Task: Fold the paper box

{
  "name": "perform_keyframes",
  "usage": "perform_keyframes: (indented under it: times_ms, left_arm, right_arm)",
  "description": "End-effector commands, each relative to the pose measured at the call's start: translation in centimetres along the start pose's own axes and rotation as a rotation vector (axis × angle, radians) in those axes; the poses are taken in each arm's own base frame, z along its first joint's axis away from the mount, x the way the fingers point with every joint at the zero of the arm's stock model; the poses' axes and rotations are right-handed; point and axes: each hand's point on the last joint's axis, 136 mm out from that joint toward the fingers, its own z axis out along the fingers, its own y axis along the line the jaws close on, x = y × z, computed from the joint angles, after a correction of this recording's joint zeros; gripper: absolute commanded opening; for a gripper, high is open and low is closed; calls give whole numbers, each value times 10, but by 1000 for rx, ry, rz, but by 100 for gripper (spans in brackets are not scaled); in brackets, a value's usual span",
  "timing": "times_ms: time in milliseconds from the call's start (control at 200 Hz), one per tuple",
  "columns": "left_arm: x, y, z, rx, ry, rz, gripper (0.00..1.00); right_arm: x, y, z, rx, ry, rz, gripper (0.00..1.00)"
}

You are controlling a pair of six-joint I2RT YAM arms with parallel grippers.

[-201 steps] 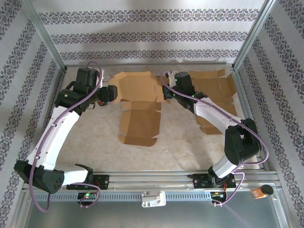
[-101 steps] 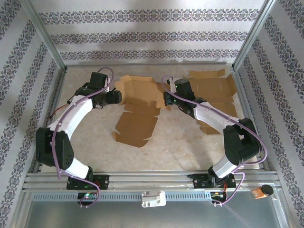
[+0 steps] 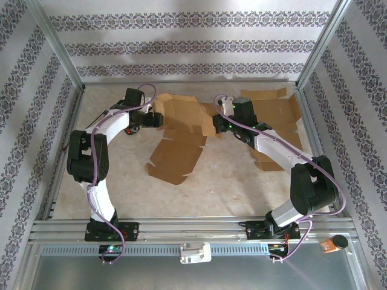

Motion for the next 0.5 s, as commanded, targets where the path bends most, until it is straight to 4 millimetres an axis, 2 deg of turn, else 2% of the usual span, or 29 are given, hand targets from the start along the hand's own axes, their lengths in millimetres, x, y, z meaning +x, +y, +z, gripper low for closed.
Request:
perform_keyframes:
  times_ms: [0, 140, 185, 305, 395, 495]
  left_arm:
    - [-26, -8, 8, 73, -49, 44, 81]
    - [-32, -9, 25, 105, -33, 46, 80]
    - [-35, -10, 29, 117, -38, 52, 77]
    - [-41, -18, 33, 170, -51, 52, 56]
    - [-46, -26, 28, 205, -66, 27, 42]
    - [-53, -30, 19, 204, -89, 20, 23]
  right_arm:
    - [-14, 8, 2, -48, -20, -38, 1]
    - [-20, 9, 4, -59, -28, -50, 1]
    - [-23, 10, 4, -64, -36, -59, 1]
    - [-30, 8, 7, -53, -42, -70, 2]
    - [-29, 1, 10, -18, -39, -60, 3]
    - [-27, -4, 13, 24, -26, -59, 11]
